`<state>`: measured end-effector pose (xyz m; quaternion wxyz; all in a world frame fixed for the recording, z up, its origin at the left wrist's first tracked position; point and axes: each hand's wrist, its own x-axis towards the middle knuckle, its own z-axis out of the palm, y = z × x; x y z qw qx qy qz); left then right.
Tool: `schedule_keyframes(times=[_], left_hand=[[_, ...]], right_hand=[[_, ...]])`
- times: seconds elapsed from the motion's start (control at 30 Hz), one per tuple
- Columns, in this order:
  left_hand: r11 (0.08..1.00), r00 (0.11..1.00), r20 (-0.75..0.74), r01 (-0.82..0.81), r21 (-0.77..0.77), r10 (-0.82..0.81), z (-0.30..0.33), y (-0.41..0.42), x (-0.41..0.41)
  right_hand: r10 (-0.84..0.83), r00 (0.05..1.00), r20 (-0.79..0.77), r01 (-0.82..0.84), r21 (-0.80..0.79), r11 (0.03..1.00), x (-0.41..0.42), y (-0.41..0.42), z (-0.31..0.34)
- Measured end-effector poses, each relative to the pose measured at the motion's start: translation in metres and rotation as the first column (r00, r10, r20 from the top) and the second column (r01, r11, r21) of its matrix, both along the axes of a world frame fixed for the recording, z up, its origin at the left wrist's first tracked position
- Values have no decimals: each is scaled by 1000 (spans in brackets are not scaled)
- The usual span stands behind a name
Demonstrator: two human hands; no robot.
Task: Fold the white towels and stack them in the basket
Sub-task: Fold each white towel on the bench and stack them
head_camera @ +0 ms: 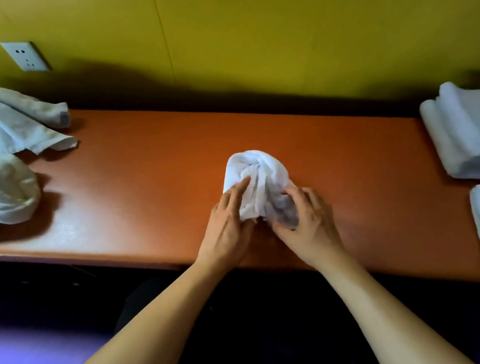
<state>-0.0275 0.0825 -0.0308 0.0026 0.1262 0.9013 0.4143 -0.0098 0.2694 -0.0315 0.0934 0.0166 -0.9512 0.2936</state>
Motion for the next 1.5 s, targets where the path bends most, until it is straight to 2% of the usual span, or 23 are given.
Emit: schedule_keyframes(times=[0.07, 0.13, 0.3, 0.43, 0.57, 0.7, 0.77, 0.87, 0.97, 1.07, 1.13, 1.2, 1.27, 1.33, 1.5], left_hand=[[980, 990, -11, -136, 143, 139, 15, 4, 10], [963, 975, -43, -209, 169, 219, 28, 5, 15], [986, 977, -135, -160, 41, 164, 43, -10, 11], [962, 956, -228, -223, -160, 184, 56, -20, 8], [965, 945, -303, -182, -187, 119, 84, -22, 9], [952, 943, -311, -198, -233, 120, 114, -35, 2], [958, 936, -341, -176, -226, 92, 131, -37, 0], [909, 861, -499, -280, -309, 96, 156, -34, 0], [854, 773, -617, -415, -313, 150, 181, -37, -1], [824, 702, -665, -518, -230, 256, 207, -50, -6], [811, 681, -637, -566, -145, 361, 220, -63, -8], [822, 693, -580, -565, -71, 427, 230, -78, -9], [870, 748, -527, -492, -35, 402, 238, -95, -7], [897, 796, -500, -434, -81, 340, 241, -112, 0], [900, 856, -465, -366, -235, 227, 221, -158, 20]], right_hand=[[45, 999, 9, -45, 30, 999, 6, -3, 3], [26, 999, 31, -28, 67, 997, 8, -5, 2], [-83, 997, 6, 83, -34, 996, 6, 1, 11], [-2, 1000, -7, 2, -98, 995, 2, -5, 27], [14, 997, -81, -21, -79, 997, -12, -13, 42], [-138, 983, -125, 120, -140, 983, -15, 0, 77], [-160, 978, -135, 138, -157, 978, -14, 9, 98], [-96, 969, -226, 70, -118, 991, -9, 15, 127], [-99, 936, -339, 99, -18, 995, -2, 23, 159], [-159, 896, -414, 186, 25, 982, 4, 38, 196], [-203, 869, -452, 236, 18, 972, 6, 55, 219], [-246, 841, -482, 281, 0, 960, 8, 75, 237], [-276, 825, -492, 296, -39, 954, 11, 98, 252], [-315, 812, -490, 339, -44, 940, 17, 122, 258], [-361, 824, -437, 435, 80, 897, 44, 167, 242]])
